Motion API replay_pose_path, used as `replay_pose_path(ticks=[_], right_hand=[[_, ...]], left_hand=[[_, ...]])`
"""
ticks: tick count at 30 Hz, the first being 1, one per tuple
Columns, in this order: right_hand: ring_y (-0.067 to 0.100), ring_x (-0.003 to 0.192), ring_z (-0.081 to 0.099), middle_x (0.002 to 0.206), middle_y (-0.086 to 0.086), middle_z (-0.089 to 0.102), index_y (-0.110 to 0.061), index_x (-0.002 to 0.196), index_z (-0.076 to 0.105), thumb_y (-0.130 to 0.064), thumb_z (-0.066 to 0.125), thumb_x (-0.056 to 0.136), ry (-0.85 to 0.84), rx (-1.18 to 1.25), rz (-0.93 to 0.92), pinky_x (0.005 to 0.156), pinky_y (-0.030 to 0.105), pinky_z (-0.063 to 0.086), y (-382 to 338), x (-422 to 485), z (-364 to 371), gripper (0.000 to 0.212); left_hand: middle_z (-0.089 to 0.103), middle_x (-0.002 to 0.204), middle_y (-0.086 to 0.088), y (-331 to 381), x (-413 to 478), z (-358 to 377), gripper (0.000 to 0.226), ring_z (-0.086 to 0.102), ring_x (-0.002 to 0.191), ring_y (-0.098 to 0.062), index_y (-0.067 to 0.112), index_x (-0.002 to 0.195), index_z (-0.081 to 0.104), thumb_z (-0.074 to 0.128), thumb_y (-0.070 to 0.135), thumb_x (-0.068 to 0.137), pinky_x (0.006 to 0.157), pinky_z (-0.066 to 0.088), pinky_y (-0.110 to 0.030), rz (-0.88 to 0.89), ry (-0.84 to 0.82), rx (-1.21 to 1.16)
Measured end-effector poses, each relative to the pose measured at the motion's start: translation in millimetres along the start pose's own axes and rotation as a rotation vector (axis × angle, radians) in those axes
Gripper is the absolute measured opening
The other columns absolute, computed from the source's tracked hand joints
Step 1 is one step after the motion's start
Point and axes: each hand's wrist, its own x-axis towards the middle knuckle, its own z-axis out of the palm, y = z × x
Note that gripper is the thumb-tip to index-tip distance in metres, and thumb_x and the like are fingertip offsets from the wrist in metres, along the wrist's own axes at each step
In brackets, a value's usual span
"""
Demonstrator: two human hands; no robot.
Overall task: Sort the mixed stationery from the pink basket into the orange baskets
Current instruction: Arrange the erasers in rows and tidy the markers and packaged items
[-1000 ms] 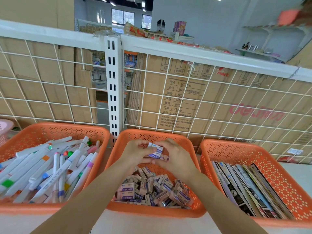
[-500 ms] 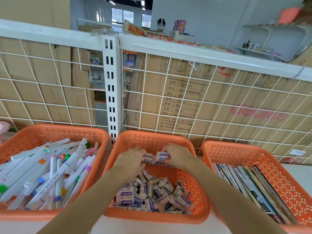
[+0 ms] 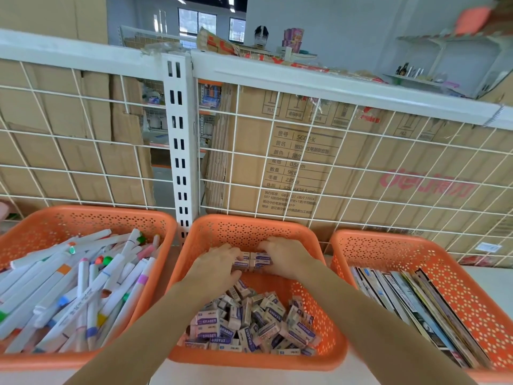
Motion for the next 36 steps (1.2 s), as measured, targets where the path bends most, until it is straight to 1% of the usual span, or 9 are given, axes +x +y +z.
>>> replay_pose_path(ticks=[4,7,12,16,21,25,28,31,36], right_hand=[[0.017,0.114,0.053,0.125,-0.001,0.056,-0.021,0.126,0.053,-0.038,0.059,0.088,0.110,0.187,0.069,0.090,0.031,0.043,5.3,-21.0,-13.1,0.042],[0.012,0.109,0.056,0.120,-0.003,0.062,-0.020,0.121,0.058,-0.037,0.059,0.089,0.156,0.293,0.092,0.090,0.027,0.044,7.5,-42.4,-18.8,0.036],[0.011,0.104,0.056,0.118,-0.006,0.061,-0.024,0.121,0.057,-0.039,0.055,0.091,0.156,0.282,0.064,0.084,0.028,0.045,7.1,-63.8,-12.5,0.034],[0.012,0.105,0.056,0.119,-0.007,0.061,-0.027,0.121,0.056,-0.038,0.054,0.091,0.172,0.257,0.061,0.086,0.032,0.047,6.6,-67.3,-6.1,0.032],[0.011,0.100,0.057,0.113,-0.008,0.062,-0.027,0.118,0.059,-0.037,0.053,0.091,0.189,0.286,0.067,0.084,0.033,0.048,4.3,-69.6,-8.3,0.029],[0.009,0.093,0.058,0.106,-0.007,0.065,-0.024,0.112,0.063,-0.031,0.055,0.091,0.193,0.365,0.058,0.082,0.032,0.048,3.9,-73.5,-11.6,0.023],[0.008,0.089,0.059,0.100,-0.005,0.068,-0.019,0.102,0.068,-0.020,0.060,0.090,0.123,0.446,-0.005,0.082,0.028,0.048,1.3,-76.2,-14.9,0.015],[0.002,0.084,0.057,0.099,-0.003,0.070,-0.015,0.100,0.071,-0.018,0.063,0.088,-0.004,0.502,-0.108,0.079,0.018,0.044,-10.8,-77.0,-18.0,0.015],[0.019,0.090,0.061,0.100,0.006,0.068,-0.010,0.100,0.070,-0.035,0.066,0.084,-0.141,0.449,-0.038,0.076,0.031,0.046,-37.6,-63.1,-10.4,0.030]], left_hand=[[0.055,0.121,0.007,5.8,-1.5,-5.3,0.027,0.048,0.111,-0.011,0.025,0.118,0.059,0.057,0.030,0.091,0.097,0.039,-0.028,0.112,-0.137,-0.118],[0.061,0.117,0.005,19.0,-0.1,-7.8,0.028,0.054,0.102,-0.007,0.020,0.116,0.063,0.061,0.029,0.089,0.090,0.042,-0.020,0.237,-0.292,-0.185],[0.060,0.110,-0.003,40.4,6.8,-3.2,0.029,0.054,0.102,-0.019,0.016,0.118,0.063,0.057,0.025,0.091,0.080,0.039,-0.026,0.348,-0.424,-0.012],[0.058,0.115,-0.006,42.9,10.4,1.2,0.029,0.052,0.094,-0.016,0.010,0.116,0.061,0.057,0.025,0.091,0.072,0.035,-0.023,0.339,-0.487,-0.021],[0.053,0.111,-0.009,44.0,12.1,8.9,0.022,0.047,0.089,-0.018,0.006,0.109,0.058,0.057,0.016,0.090,0.071,0.034,-0.023,0.349,-0.473,0.002],[0.049,0.091,0.004,37.6,9.4,6.8,0.016,0.046,0.081,-0.013,0.014,0.105,0.056,0.059,0.017,0.090,0.067,0.035,-0.024,0.309,-0.451,-0.075],[0.050,0.091,0.011,26.4,7.0,-3.6,0.018,0.053,0.086,-0.011,0.018,0.107,0.055,0.059,0.018,0.090,0.073,0.043,-0.022,0.210,-0.380,-0.224],[0.052,0.091,0.016,7.5,5.8,-15.7,0.017,0.051,0.084,-0.001,0.021,0.106,0.060,0.060,0.019,0.089,0.072,0.041,-0.016,0.175,-0.290,-0.235],[0.049,0.089,0.017,-19.1,1.2,-27.1,0.009,0.048,0.084,-0.002,0.022,0.099,0.062,0.061,0.021,0.090,0.064,0.032,-0.013,0.086,-0.154,-0.218]])
